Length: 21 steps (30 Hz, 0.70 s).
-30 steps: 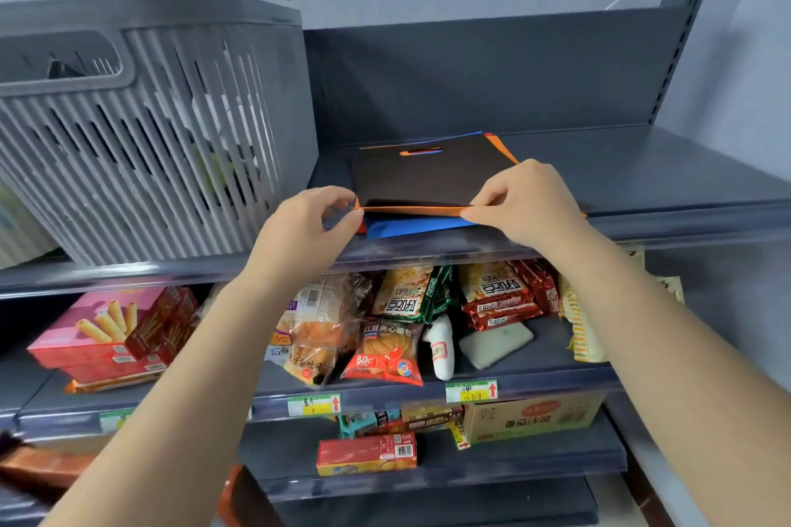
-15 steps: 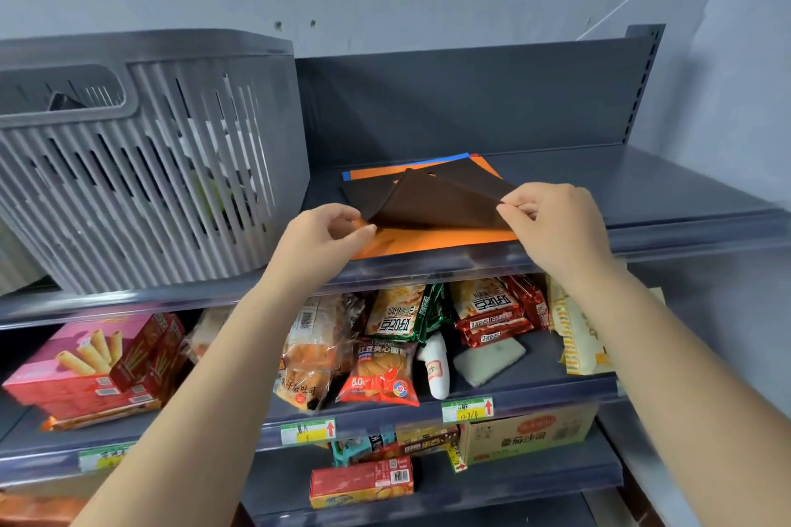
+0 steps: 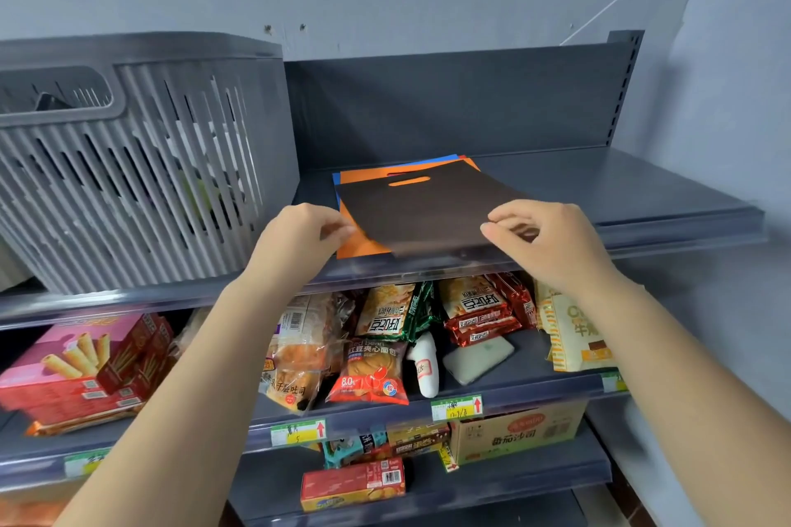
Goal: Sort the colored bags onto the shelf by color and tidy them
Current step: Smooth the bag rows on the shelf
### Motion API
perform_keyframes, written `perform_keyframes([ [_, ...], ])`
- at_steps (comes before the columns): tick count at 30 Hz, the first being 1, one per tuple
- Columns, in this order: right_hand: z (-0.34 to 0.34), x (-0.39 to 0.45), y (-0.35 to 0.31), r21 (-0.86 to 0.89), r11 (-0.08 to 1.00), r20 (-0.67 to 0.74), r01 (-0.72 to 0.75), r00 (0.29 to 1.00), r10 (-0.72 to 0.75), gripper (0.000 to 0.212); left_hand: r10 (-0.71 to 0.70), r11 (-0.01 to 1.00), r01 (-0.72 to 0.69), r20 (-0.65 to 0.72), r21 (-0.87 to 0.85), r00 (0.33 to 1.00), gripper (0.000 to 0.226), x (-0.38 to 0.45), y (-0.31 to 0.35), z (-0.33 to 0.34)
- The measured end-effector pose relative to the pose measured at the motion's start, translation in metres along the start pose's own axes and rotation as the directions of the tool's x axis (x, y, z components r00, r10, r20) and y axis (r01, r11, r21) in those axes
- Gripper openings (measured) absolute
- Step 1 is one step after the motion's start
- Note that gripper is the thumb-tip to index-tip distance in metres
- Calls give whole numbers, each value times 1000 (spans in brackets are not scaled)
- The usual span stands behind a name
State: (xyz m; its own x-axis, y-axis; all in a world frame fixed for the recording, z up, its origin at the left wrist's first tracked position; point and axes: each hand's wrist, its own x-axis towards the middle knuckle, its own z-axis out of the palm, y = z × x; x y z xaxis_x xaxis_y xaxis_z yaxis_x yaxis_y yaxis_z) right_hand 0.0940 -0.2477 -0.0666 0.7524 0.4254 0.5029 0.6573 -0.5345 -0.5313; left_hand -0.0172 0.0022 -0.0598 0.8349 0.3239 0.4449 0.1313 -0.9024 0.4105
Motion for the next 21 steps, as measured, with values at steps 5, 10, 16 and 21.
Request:
perform_keyframes([
  [5, -4, 24, 18, -118, 989, 81, -90, 992, 100, 31, -148, 985, 135, 134, 105, 980, 38, 15, -3, 13],
  [10, -2, 55, 38, -311, 928, 178, -204, 947, 268, 47, -264, 964, 262, 115, 32, 958, 34, 25, 1, 21],
  [16, 1, 79, 48, -433, 865, 240, -253, 892, 382, 64, -406, 913, 408, 104, 3, 908, 32, 35, 14, 29],
  [21, 3, 87, 54, -371, 880, 185, -297, 905, 383, 63, -460, 887, 461, 73, 0, 885, 37, 43, 20, 32],
])
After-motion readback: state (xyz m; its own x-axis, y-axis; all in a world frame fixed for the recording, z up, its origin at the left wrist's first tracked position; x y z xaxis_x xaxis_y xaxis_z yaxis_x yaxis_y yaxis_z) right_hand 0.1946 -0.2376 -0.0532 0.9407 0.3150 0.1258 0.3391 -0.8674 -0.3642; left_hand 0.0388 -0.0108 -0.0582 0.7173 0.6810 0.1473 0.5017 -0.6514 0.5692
